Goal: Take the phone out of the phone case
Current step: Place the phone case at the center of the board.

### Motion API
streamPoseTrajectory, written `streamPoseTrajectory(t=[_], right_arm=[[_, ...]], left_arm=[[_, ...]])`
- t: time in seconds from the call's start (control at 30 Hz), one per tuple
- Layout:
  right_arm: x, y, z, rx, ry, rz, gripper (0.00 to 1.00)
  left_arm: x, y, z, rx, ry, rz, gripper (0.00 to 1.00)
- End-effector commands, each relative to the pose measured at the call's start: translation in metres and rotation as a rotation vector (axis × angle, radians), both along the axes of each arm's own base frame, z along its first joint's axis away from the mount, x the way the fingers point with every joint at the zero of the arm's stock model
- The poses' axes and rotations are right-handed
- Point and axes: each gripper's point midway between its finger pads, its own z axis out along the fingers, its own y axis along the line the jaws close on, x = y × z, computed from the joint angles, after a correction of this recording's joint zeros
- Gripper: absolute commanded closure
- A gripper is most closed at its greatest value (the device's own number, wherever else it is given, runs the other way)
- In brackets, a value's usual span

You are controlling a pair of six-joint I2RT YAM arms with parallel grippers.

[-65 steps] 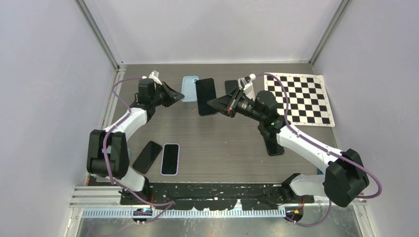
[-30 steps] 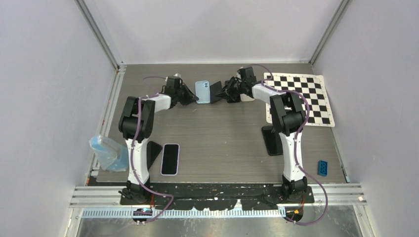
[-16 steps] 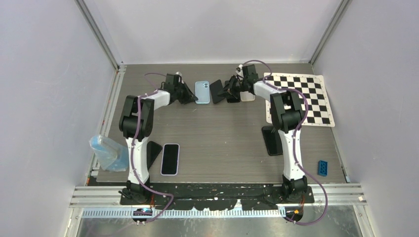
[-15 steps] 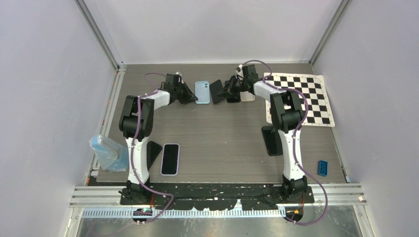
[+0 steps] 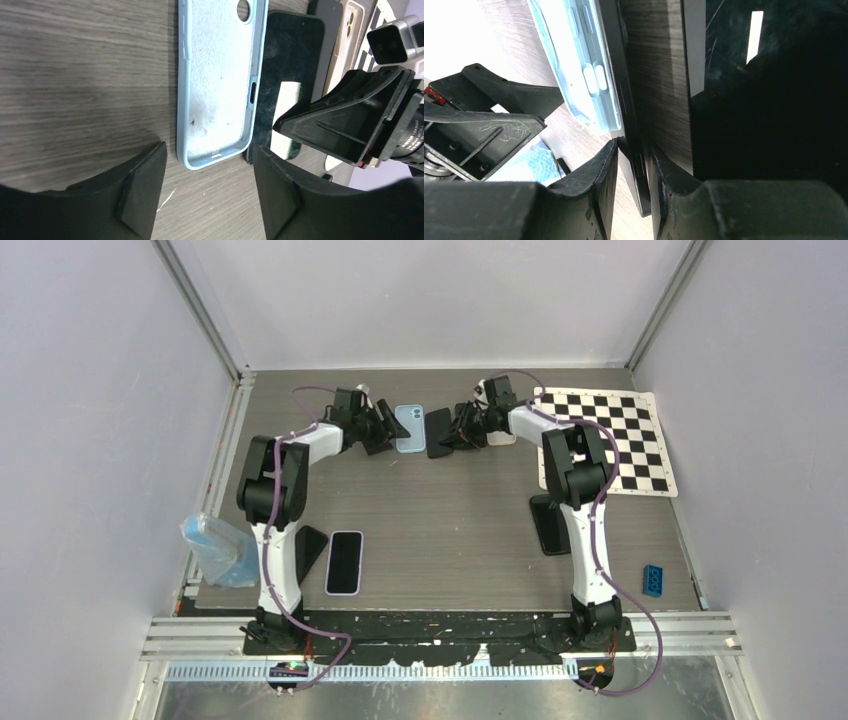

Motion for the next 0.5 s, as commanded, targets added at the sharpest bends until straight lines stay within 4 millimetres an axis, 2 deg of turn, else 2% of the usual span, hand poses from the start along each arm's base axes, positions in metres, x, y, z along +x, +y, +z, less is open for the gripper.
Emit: streamPoseTrajectory(t=[0.0,0.23,0.33,0.47], right_arm=[[-0.031,-0.008,-0.021,-0.171,0.073,0.006,0.66],[-0.025,-0.016,-0.025,-0.247,0.04,0.026,0.5],[-0.02,-0.02,-0.016,-0.283,-0.003,0.032,0.44],[-0.015,-0.026,0.011,-0.344,-0.092,0.052,0.36]], left_arm=[[-0.027,0.018,-0.02,0.084,0.085,0.015,0.31],[-0.033,0.036,-0.004,0.168,0.056,0.036,0.24],[-0.037,0.043,0.01,0.202,0.033,0.042,0.23],[-0.049,0.053,0.031,0.25,0.016,0.045,0.2]])
